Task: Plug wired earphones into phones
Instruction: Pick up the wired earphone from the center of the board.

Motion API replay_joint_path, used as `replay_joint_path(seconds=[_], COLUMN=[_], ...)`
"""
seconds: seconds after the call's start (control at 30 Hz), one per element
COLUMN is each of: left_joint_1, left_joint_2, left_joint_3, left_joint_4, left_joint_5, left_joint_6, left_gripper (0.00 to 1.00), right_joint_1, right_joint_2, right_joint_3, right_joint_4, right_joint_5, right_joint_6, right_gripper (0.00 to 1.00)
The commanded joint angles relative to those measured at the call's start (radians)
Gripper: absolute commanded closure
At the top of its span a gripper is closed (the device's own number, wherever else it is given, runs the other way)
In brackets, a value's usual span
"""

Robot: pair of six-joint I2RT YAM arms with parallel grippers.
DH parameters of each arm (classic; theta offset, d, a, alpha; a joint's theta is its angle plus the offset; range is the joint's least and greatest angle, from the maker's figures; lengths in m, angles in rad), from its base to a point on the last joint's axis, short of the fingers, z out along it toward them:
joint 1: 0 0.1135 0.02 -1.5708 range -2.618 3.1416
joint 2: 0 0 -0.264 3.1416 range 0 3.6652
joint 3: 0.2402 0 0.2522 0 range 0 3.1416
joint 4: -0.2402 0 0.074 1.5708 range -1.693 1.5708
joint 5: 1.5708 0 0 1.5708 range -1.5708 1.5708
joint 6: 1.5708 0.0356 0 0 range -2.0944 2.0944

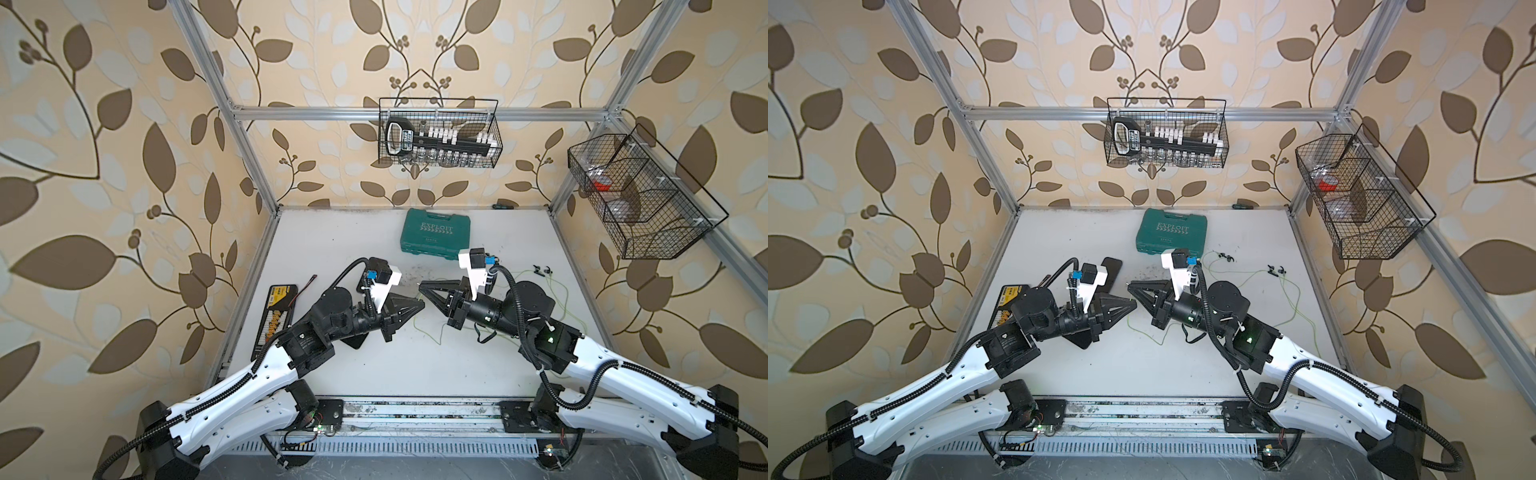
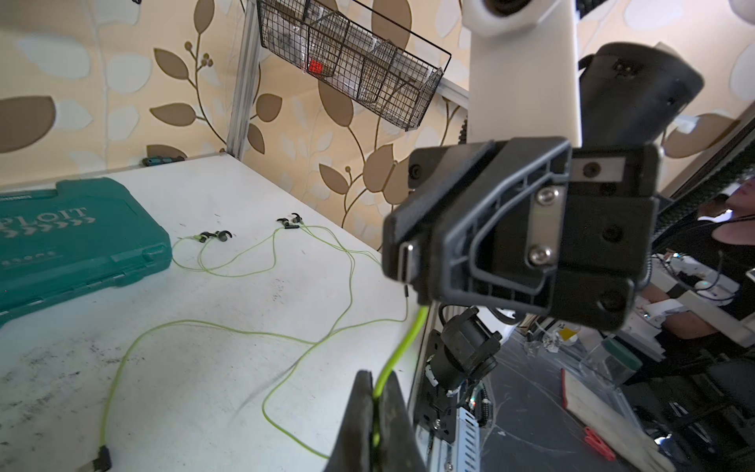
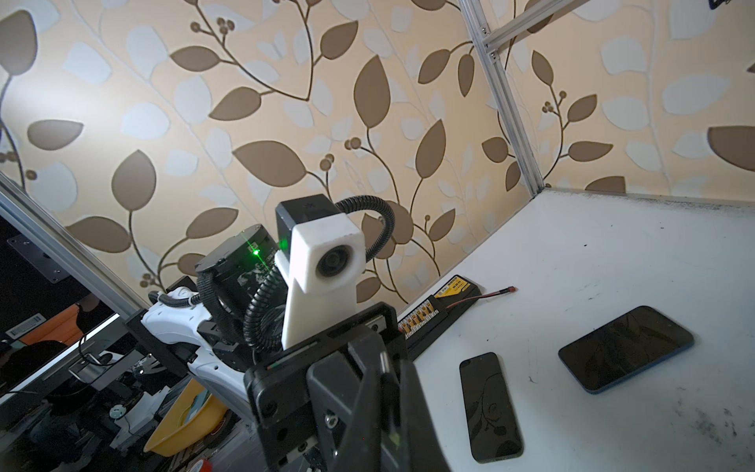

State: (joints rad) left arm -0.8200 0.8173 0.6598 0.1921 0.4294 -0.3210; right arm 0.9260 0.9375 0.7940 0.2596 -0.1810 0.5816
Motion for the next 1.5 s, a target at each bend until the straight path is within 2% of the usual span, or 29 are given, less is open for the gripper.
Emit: replay_joint_path(seconds=[0.0, 0.03, 0.07, 0.2, 0.43, 0.7, 0.83, 0.93, 1.4, 1.47], left_joint_1=[-0.013, -0.013, -0.013, -0.015, -0.018, -0.021, -0.023, -0.023, -0.028, -0.03], left_joint_2=[-0.034, -0.038, -0.04, -0.032, -0.017, -0.044, -0.049, -0.05, -0.053, -0.05], left_joint_3=[0.038, 0.035, 0.035, 0.038, 0.045, 0.037, 0.035, 0.035, 0.029, 0.033], left_joint_4=[0.064, 0.063, 0.063, 0.053, 0.056, 0.043, 0.037, 0.035, 0.035, 0.034], left_joint_5=[0.003, 0.001, -0.001, 0.002, 0.012, 0.006, 0.008, 0.011, 0.02, 0.019], left_joint_6=[-0.01, -0.009, -0.009, -0.01, -0.012, -0.019, -0.021, -0.023, -0.027, -0.027], left_gripper=[1.0, 1.0, 1.0, 1.0, 1.0, 1.0, 1.0, 1.0, 1.0, 1.0], right_joint_1=[0.0, 0.0, 0.0, -0.001, -0.001, -0.001, -0.001, 0.0, 0.0, 0.0], right_joint_2=[-0.026, -0.041, -0.054, -0.087, -0.076, -0.037, -0.029, -0.027, -0.017, -0.014], right_joint_3=[0.003, -0.01, -0.022, -0.048, -0.043, -0.015, -0.013, -0.01, -0.011, -0.011], right_joint_4=[0.033, 0.042, 0.043, 0.045, 0.058, 0.027, 0.045, 0.049, 0.072, 0.075], right_joint_5=[-0.003, 0.017, 0.029, 0.039, 0.018, 0.03, 0.019, 0.022, 0.04, 0.038], right_joint_6=[0.018, 0.026, 0.03, 0.033, 0.034, 0.038, 0.043, 0.043, 0.066, 0.066], right_gripper=[0.56, 0.45, 0.39, 0.39, 0.51, 0.53, 0.64, 0.68, 0.7, 0.72])
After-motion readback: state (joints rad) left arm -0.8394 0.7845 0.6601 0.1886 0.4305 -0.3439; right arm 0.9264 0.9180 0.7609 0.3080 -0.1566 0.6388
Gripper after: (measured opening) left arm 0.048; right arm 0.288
